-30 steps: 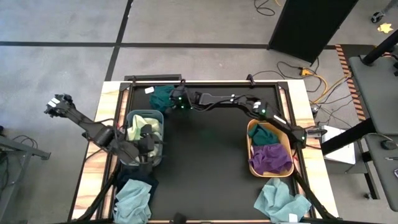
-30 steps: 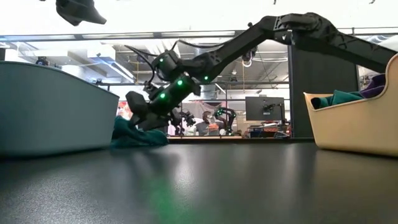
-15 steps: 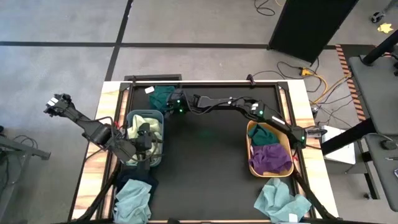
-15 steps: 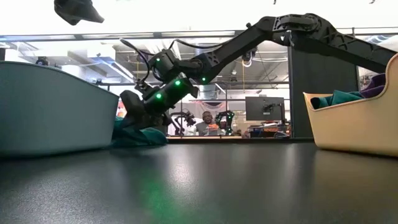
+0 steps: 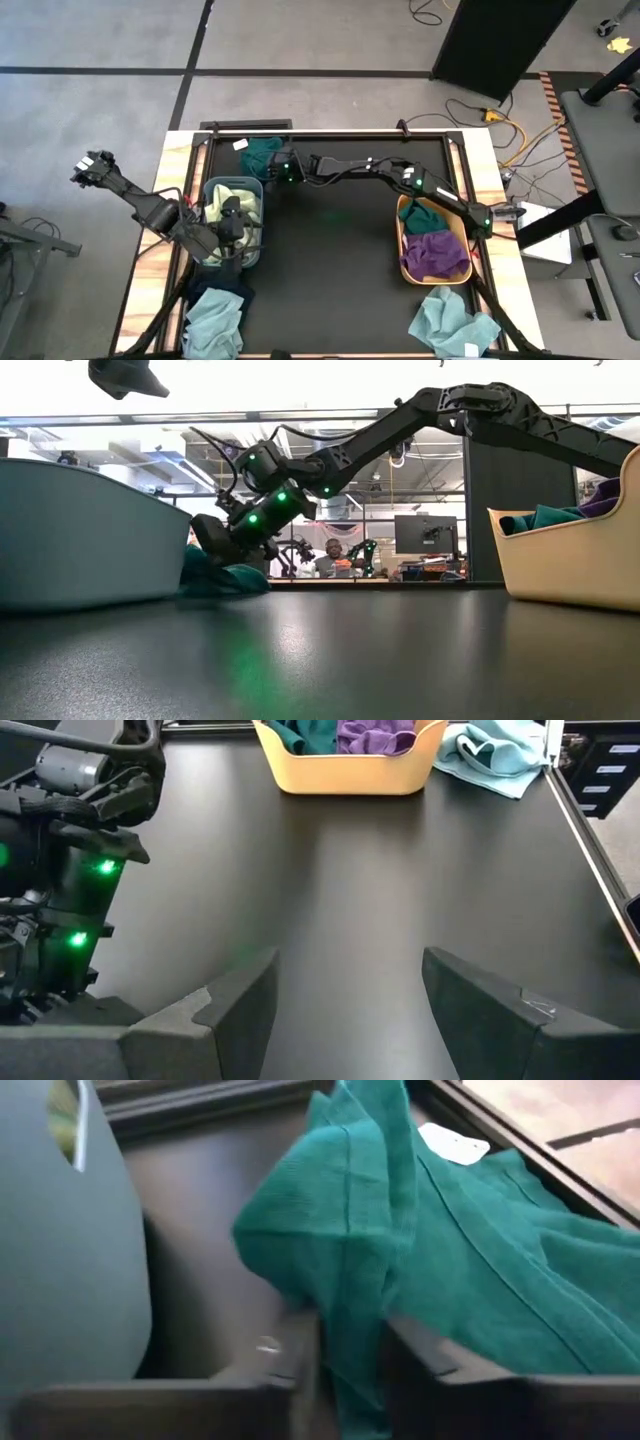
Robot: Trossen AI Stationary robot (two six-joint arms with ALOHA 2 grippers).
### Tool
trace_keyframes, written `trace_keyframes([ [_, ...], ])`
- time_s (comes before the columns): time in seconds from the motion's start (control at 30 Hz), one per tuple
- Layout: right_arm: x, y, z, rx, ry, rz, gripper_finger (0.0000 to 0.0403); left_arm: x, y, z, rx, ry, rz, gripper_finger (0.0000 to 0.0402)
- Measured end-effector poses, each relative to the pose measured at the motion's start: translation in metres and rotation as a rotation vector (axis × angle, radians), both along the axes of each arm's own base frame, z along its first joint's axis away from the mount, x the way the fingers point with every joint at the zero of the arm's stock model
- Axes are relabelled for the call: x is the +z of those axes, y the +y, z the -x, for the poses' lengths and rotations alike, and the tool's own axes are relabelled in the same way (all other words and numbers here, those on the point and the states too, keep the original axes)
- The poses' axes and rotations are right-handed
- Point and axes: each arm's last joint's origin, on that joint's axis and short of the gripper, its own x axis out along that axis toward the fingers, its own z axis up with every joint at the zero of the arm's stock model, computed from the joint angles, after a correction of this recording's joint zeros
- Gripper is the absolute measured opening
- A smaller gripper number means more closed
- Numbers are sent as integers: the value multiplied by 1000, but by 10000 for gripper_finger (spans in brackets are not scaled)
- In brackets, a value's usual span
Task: Sort microfiber towel by color & place in baskets
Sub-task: Put the green towel into the yellow bin
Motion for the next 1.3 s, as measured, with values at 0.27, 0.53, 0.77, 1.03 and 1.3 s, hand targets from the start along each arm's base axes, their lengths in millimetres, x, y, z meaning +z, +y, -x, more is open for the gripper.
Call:
trace_keyframes([
  [0.27,38,2,6,-34,-15,54,10,0,1,2,13,8,15,231],
  [0.53,150,14,43,-61,28,241,9,2,4,6,29,2,42,231],
  [0.77,243,31,106,-61,112,387,9,2,4,7,44,2,64,231],
  [1.03,327,103,211,65,197,380,9,-2,5,7,84,28,84,231],
  [1.3,386,185,337,302,58,308,9,-2,6,6,154,-5,25,231],
])
